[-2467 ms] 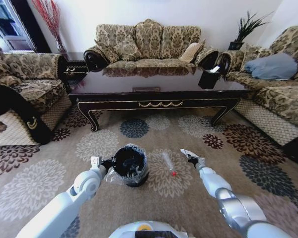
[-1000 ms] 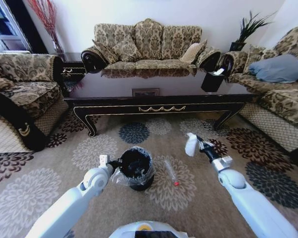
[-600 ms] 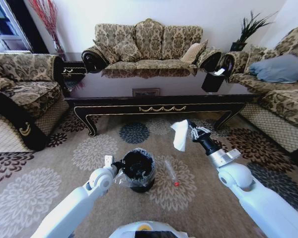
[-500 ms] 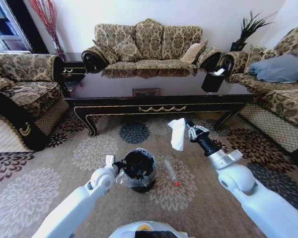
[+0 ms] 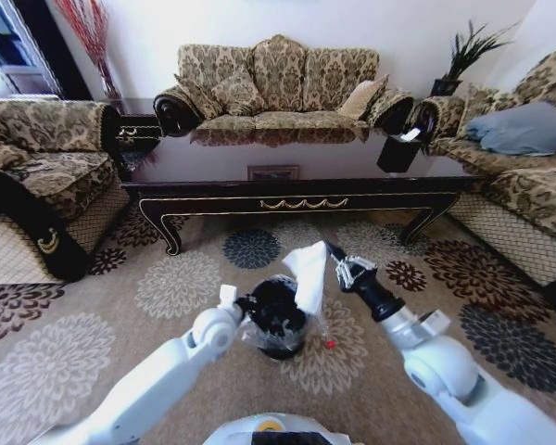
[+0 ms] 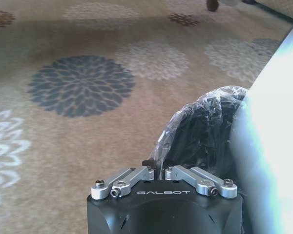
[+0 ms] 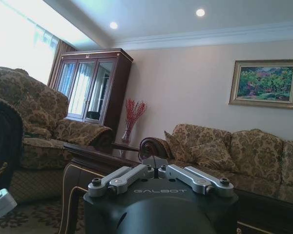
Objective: Move to the front of the table and pick up the trash from the floor, then place it into the trash bin.
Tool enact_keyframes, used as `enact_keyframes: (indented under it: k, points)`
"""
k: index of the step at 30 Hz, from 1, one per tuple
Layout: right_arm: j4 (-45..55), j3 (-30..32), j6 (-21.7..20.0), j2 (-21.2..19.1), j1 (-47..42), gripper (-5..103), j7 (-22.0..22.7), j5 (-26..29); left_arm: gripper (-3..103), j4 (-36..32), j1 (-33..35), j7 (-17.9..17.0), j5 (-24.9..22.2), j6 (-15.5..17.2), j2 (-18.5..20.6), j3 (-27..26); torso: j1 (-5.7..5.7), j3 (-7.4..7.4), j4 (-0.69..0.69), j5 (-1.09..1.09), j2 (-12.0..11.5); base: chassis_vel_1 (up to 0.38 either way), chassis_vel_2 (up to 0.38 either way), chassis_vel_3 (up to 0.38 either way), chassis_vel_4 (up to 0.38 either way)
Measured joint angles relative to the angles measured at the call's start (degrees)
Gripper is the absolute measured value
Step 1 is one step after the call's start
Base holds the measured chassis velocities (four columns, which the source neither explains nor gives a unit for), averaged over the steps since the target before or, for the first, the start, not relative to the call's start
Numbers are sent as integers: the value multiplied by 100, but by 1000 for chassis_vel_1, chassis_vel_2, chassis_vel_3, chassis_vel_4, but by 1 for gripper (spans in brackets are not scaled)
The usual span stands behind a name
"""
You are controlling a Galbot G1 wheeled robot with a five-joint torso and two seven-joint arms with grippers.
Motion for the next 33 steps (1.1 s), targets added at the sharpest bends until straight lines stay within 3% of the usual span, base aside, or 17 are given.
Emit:
enact_keyframes:
  k: [10,13,17,23,26,29,32,33]
  points:
    - [-34,-7,135,126,-363,-3,-60,-289,5,-47,-68,-69,-28,10,17,121,0,0,2,-1,0,0,0,0,0]
    - [-40,-29,130,127,-354,1,-63,-290,5,-74,4,-67,-22,10,52,50,0,0,3,-1,0,0,0,0,0]
    - [-54,-43,113,142,-331,22,-55,-288,5,-155,188,-32,11,8,167,-127,0,0,3,-2,0,0,0,0,0]
    - [-91,-36,110,173,-318,38,-32,-280,5,-218,384,39,43,1,280,-415,0,0,3,-2,0,0,0,0,0]
    - [-142,-33,110,195,-301,55,-21,-272,5,-261,556,122,88,-9,372,-684,0,0,3,-2,0,0,0,0,0]
    - [-189,-31,113,208,-283,61,-11,-259,5,-296,670,182,116,-10,433,-878,0,0,3,-2,0,0,0,0,0]
    - [-335,-33,129,248,-179,77,18,-199,5,-390,895,262,116,-14,514,-1267,0,0,3,-2,0,0,0,0,0]
    - [-445,-40,141,271,-117,77,38,-177,5,-426,980,297,114,-15,553,-1391,0,0,3,-3,0,0,0,0,0]
